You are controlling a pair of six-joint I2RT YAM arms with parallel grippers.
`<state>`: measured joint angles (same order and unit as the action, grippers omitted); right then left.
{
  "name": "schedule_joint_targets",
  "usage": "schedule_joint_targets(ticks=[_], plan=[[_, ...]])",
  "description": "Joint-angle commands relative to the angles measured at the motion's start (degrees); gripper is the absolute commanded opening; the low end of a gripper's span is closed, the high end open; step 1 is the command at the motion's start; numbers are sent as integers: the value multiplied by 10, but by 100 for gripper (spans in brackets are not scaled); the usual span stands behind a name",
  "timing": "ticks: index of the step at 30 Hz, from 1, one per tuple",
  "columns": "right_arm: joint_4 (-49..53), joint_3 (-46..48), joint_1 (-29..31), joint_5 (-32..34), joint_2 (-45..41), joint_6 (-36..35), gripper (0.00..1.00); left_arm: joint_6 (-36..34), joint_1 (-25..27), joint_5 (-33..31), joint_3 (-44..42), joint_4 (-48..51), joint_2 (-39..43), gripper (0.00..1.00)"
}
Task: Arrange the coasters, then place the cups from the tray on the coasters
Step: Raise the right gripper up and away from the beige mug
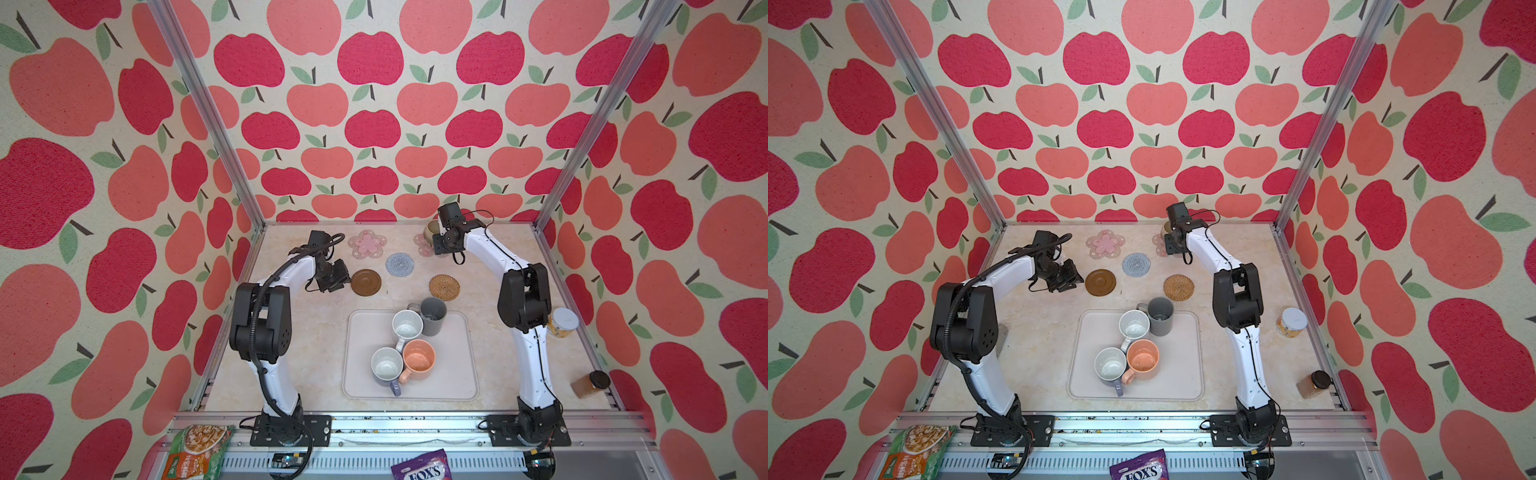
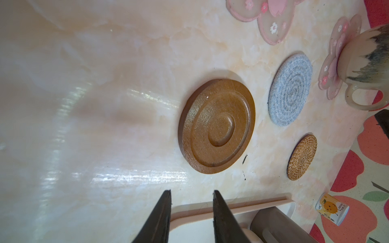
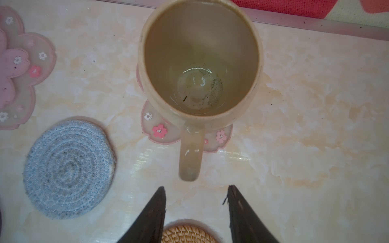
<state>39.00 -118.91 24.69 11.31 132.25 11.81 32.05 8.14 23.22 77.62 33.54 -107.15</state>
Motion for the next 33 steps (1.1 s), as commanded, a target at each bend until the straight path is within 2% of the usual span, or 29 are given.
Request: schedule_joint_targets(ticks=[1, 17, 33], plan=[[14, -36, -3, -14, 35, 1, 51, 3, 3, -12, 19, 19, -6, 36], [23, -36, -12, 14, 43, 4, 50, 0, 3, -13, 30, 23, -24, 36], [18, -1, -12, 28, 4, 2, 51, 1, 4, -18, 3, 21, 14, 36]])
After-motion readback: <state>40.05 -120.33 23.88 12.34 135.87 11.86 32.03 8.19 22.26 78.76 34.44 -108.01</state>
